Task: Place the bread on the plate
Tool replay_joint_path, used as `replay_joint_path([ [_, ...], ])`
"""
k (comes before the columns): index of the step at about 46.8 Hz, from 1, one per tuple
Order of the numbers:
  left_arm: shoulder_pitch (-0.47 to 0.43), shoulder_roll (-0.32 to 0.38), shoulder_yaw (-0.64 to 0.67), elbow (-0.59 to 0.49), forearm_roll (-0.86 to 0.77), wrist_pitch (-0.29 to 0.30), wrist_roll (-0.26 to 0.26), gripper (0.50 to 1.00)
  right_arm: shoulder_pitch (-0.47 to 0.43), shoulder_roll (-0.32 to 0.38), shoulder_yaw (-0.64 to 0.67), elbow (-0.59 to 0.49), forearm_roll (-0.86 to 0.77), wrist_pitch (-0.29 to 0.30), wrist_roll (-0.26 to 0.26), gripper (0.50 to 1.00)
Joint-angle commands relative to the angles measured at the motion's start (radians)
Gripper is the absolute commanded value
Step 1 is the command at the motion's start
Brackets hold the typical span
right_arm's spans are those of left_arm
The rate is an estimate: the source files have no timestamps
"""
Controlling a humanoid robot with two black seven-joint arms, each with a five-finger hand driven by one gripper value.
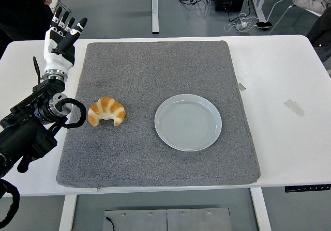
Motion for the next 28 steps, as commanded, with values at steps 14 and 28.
replay_joint_path([
  [14, 0.002, 0.005, 0.010, -0.023, 0.000, -0.002, 0.000, 0.972, 0.000, 0.000, 0.000, 0.000, 0.000, 0.000, 0.000, 1.000],
  [28, 0.006, 0.046, 0.021, -0.075, 0.000, 0.002, 0.000, 0.972, 0.000, 0.000, 0.000, 0.000, 0.000, 0.000, -0.001, 1.000],
])
